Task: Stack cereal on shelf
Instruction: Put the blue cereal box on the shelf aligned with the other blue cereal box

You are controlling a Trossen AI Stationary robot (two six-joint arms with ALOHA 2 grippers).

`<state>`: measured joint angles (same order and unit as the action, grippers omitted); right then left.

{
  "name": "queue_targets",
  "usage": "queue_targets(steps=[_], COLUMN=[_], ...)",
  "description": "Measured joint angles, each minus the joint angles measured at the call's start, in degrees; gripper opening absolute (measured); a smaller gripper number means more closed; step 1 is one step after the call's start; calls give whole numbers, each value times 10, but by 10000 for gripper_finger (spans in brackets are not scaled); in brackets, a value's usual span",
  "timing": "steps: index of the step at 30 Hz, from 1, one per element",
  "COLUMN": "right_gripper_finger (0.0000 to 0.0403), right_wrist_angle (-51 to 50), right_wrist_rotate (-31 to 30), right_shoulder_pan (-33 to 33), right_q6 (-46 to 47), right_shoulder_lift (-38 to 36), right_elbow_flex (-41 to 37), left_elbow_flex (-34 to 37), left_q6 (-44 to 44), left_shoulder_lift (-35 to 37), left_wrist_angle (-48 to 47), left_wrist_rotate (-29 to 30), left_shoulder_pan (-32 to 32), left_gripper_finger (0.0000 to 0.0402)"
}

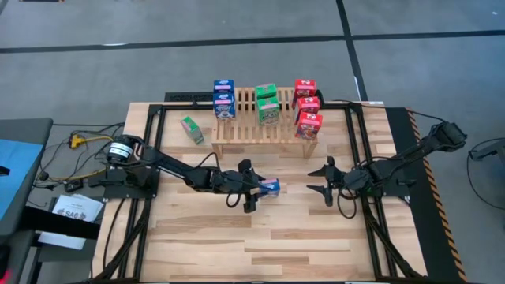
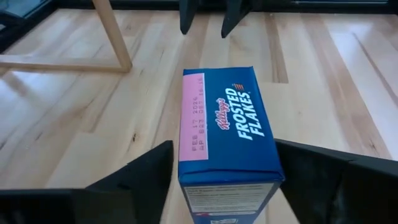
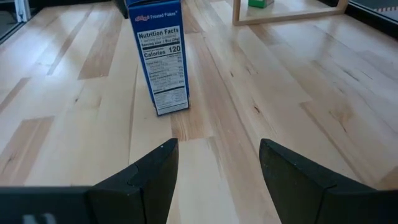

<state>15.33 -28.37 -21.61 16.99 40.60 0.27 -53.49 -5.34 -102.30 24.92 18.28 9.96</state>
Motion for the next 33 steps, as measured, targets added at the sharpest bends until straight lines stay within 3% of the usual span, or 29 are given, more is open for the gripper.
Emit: queue_targets(steps=[7,17,23,30,33], right_gripper_finger=[250,250,250,250,250], right_wrist_angle=[0,0,-1,-1,-1], right_wrist_rotate=[0,0,0,0,0], right_shoulder_pan=[0,0,0,0,0], right_q6=[0,0,0,0,0], right_shoulder_lift=[0,0,0,0,0], right_elbow_flex=[0,0,0,0,0], left_elbow_flex=[0,0,0,1,12], left_q6=[-4,1,11,75,120], left_shoulder_lift=[0,54,151,296,358], left_wrist_angle=[0,-80,-204,-335,-350], left_wrist_rotate=[-15,-15,-10,30,38], left_shoulder_pan=[0,0,0,0,-12], left_gripper_finger=[178,184,178,184,184])
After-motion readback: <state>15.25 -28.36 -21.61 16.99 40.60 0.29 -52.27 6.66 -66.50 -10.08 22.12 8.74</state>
